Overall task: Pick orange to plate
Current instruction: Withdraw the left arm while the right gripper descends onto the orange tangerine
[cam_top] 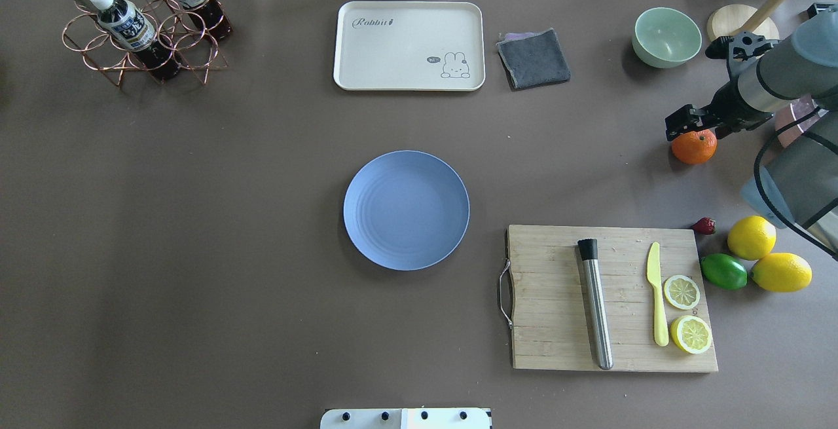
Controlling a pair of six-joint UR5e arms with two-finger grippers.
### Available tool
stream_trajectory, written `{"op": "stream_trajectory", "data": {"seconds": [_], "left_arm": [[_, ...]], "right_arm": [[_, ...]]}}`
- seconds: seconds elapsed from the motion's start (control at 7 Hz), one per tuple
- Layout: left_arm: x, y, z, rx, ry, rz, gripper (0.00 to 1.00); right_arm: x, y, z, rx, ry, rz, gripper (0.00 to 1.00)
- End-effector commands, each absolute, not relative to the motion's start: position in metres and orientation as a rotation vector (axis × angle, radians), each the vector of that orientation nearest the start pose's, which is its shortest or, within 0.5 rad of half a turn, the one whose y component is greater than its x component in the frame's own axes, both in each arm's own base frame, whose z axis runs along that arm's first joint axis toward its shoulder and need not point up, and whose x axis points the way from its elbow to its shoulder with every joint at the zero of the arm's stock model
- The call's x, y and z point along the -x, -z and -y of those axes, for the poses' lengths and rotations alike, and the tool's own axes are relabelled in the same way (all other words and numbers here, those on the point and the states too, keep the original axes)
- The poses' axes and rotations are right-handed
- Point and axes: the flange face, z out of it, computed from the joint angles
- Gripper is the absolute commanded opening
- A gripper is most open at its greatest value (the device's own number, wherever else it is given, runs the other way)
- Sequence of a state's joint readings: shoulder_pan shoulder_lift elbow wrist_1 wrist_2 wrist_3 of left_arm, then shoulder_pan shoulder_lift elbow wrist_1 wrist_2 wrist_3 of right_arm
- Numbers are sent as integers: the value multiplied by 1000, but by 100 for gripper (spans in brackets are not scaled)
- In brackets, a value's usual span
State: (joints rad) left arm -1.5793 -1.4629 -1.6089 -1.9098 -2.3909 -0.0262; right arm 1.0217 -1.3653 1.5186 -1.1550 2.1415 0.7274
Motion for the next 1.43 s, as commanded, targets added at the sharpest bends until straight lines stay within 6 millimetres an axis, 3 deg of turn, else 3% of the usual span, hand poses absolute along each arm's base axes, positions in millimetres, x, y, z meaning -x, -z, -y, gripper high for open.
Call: {"op": "stream_trajectory", "data": {"seconds": [0.0, 0.29, 1.0, 1.14, 1.29], "left_arm": [[65, -651, 459, -249, -80, -815, 98], [65, -650, 459, -250, -80, -815, 98], [66, -651, 459, -250, -80, -814, 98], [66, -652, 459, -249, -79, -814, 98], [66, -651, 459, -250, -80, -814, 98]], "right_arm": [[245, -562, 555, -111, -8, 761, 100], [254, -574, 557, -107, -10, 732, 100], [267, -573, 554, -108, 6, 728, 95], [265, -572, 556, -123, -9, 712, 57], [265, -563, 556, -137, 0, 725, 1]]}}
